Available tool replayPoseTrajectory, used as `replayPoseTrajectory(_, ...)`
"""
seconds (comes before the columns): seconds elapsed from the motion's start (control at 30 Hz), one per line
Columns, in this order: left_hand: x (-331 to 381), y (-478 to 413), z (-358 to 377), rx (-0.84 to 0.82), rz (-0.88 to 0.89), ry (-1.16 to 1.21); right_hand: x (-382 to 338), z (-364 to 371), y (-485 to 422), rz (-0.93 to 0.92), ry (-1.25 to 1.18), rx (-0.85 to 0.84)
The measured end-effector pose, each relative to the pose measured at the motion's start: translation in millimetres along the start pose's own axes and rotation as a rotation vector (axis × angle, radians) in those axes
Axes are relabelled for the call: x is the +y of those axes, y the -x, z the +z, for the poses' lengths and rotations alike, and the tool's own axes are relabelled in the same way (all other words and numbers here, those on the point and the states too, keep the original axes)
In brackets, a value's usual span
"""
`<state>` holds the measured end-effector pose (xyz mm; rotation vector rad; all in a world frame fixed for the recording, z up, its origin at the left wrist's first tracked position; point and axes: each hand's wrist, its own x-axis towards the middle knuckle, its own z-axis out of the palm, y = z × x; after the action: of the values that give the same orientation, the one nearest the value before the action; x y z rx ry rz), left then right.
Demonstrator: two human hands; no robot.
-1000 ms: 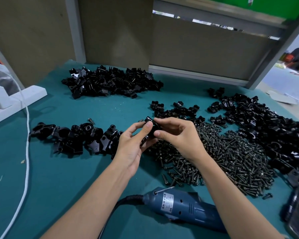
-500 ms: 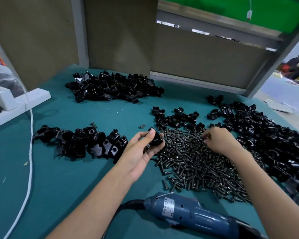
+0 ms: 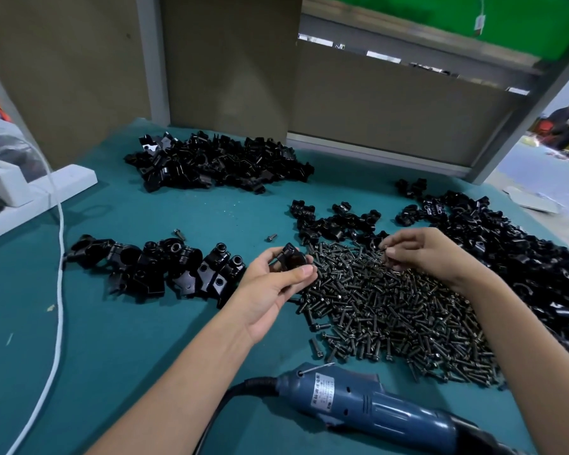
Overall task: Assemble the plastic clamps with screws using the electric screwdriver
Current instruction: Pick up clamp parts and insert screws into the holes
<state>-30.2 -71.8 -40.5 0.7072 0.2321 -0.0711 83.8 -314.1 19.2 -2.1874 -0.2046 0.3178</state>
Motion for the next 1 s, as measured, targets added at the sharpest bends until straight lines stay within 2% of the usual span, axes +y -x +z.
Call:
replayPoseTrajectory(0.07,0,0,0,-0.014,0.004,0.011,1,-2,2,0.027,0.041,-0.001)
replayPoseTrajectory(0.17,0,0,-1,-0.021,0.022,0.01,5,-6,-1,0.087,0.551,0.118)
replayPoseTrajectory(0.23,0,0,-2,-0.016,0.03,0.0,4,-4,-1,0.066,0.719,0.152)
replayPoseTrajectory(0.33,-1,-1,-3,-0.021,0.041,-0.02,0,4,3,-0.033,0.691,0.03)
replayPoseTrajectory(0.43,-2,-1,-3,-0.017,0.047,-0.066,-4,13,7,-0.015,0.686,-0.09)
replayPoseTrajectory(0.67,-2,-1,-4,-0.014,0.051,-0.133,-12,21,6,0.005,0.664,0.069)
replayPoseTrajectory(0.73,-3,-1,-4,-0.034,0.066,-0.156,-19,29,12,-0.114,0.548,0.134)
replayPoseTrajectory(0.83,-4,-1,-3,-0.068,0.096,-0.202,-39,53,27,-0.26,-0.061,0.103)
replayPoseTrajectory(0.87,-5,-1,-3,-0.081,0.103,-0.211,-44,63,30,-0.299,-0.189,0.083)
replayPoseTrajectory(0.9,-5,-1,-3,-0.095,0.109,-0.218,-47,73,31,-0.34,-0.23,0.077)
replayPoseTrajectory(1.0,-7,-1,-2,-0.137,0.142,-0.255,-51,102,26,-0.417,-0.152,0.123)
